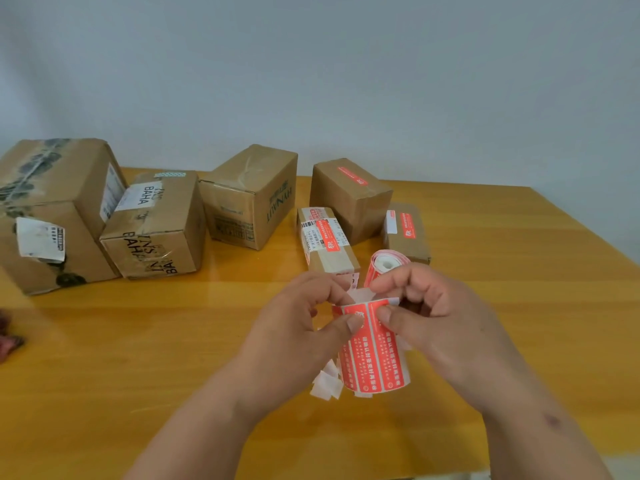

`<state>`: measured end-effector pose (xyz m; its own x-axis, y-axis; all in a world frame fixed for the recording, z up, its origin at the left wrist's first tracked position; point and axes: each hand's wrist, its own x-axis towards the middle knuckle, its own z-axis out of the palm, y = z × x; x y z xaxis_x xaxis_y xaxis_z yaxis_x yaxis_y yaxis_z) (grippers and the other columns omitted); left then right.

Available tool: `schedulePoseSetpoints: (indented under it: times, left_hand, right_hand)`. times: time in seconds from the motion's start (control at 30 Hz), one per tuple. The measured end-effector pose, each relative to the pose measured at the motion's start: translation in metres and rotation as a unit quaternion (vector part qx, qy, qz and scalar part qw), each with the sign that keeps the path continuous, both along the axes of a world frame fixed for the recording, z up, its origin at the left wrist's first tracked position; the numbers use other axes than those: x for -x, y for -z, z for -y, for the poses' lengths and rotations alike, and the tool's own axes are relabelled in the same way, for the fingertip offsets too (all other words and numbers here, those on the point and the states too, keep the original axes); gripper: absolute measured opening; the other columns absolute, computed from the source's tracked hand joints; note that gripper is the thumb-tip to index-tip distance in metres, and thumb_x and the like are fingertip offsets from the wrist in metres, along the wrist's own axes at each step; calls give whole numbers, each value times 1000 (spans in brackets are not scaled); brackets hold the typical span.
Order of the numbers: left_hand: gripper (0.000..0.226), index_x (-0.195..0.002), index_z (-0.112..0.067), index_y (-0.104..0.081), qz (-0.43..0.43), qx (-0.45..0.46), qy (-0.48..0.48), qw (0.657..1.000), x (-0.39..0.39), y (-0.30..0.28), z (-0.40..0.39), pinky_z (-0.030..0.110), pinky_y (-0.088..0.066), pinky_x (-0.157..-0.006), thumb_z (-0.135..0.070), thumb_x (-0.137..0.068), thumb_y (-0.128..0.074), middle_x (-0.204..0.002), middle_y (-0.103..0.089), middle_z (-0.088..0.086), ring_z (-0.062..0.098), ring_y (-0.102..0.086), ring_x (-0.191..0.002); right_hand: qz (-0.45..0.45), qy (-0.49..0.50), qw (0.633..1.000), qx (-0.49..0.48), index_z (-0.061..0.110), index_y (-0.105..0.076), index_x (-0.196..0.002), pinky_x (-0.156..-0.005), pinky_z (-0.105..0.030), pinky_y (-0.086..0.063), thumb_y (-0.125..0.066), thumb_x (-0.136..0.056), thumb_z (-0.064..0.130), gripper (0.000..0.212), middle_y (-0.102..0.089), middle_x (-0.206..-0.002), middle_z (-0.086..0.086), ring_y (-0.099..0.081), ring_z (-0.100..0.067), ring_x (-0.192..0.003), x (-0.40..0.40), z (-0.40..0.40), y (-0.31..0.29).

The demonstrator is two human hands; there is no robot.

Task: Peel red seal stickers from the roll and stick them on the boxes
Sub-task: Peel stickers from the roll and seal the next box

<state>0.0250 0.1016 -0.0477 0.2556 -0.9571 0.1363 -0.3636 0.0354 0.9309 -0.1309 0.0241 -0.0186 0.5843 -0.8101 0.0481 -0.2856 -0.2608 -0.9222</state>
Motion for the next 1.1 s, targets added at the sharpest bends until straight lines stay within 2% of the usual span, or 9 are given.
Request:
schedulePoseSetpoints:
  times: [0.07, 0.2, 0.33, 0.43, 0.53, 0.7, 0.87, 0.97, 1.1]
  left_hand:
    - [7, -80, -26, -64, -22, -8, -4, 1000, -3, -1, 0, 1, -45, -70, -28, -86, -67, -112, -60, -24, -19, -50, -103]
    - [11, -76, -25, -65, -44, -11, 16, 999, -7, -6, -1, 8, -50, -65, -27, -87, -65, -104, -62, -20, -10, -58, -100]
    - [15, -75, -25, -66, -3, -23, 14, 1000, -9, -4, 2, 16, -54, -73, -28, -89, -64, -97, -65, -17, -3, -63, -93]
    - [17, -74, -27, -65, 21, -29, 17, 999, -9, -3, 4, 19, -53, -75, -31, -90, -61, -94, -64, -14, 1, -63, -91]
    - [20, -76, -27, -65, 32, -35, 21, 999, -8, -2, 6, 22, -53, -75, -37, -91, -56, -94, -62, -13, 4, -64, -90]
    - [23, -73, -29, -65, 9, -36, 12, 999, -7, 1, 8, 25, -54, -73, -36, -92, -55, -90, -62, -12, 9, -64, -86]
    - [26, -69, -37, -64, -20, -47, 8, 999, -5, 3, 7, 24, -56, -73, -39, -92, -53, -91, -62, -13, 8, -65, -84]
    - [26, -71, -33, -66, -38, -52, 5, 998, -4, 4, 7, 25, -56, -72, -39, -92, -53, -90, -63, -13, 9, -66, -82]
    - [26, -72, -28, -66, -47, -55, 1, 997, -4, 6, 8, 33, -58, -73, -36, -94, -55, -89, -63, -9, 13, -67, -81]
  right_hand:
    - [-1, -1, 1000, 6, 28, -68, -87, -59, -12, -48, -66, -87, 7, 22, -72, -83, 13, -67, 0, -75, -1, 2, 1]
    - [-25, -22, 999, 23, 30, -69, -85, -59, -10, -48, -68, -85, 13, 17, -71, -81, 16, -67, 2, -74, -6, 2, 2]
    - [-93, -56, 991, 83, 31, -66, -81, -58, -9, -45, -66, -86, 27, 7, -67, -79, 21, -64, 5, -73, -9, 2, 3]
    - [-125, -59, 982, 129, 31, -63, -78, -58, -9, -43, -65, -87, 32, 9, -65, -75, 19, -60, 6, -72, -10, 2, 3]
    - [-132, -51, 977, 160, 29, -60, -76, -60, -12, -44, -64, -88, 30, 13, -62, -74, 15, -58, 4, -71, -10, 4, 3]
    - [-134, -54, 967, 210, 31, -56, -73, -62, -12, -43, -63, -88, 30, 17, -59, -74, 14, -57, 2, -76, -10, 6, 6]
    - [-124, -54, 962, 238, 31, -52, -70, -62, -9, -41, -63, -87, 34, 20, -56, -73, 15, -56, 2, -77, -10, 6, 12]
    - [-112, -51, 959, 256, 29, -51, -70, -61, -12, -42, -63, -86, 34, 21, -55, -73, 15, -56, -2, -75, -10, 6, 15]
    - [-112, -53, 949, 289, 29, -51, -71, -57, -16, -41, -62, -88, 33, 21, -54, -73, 16, -55, -5, -74, -10, 6, 18]
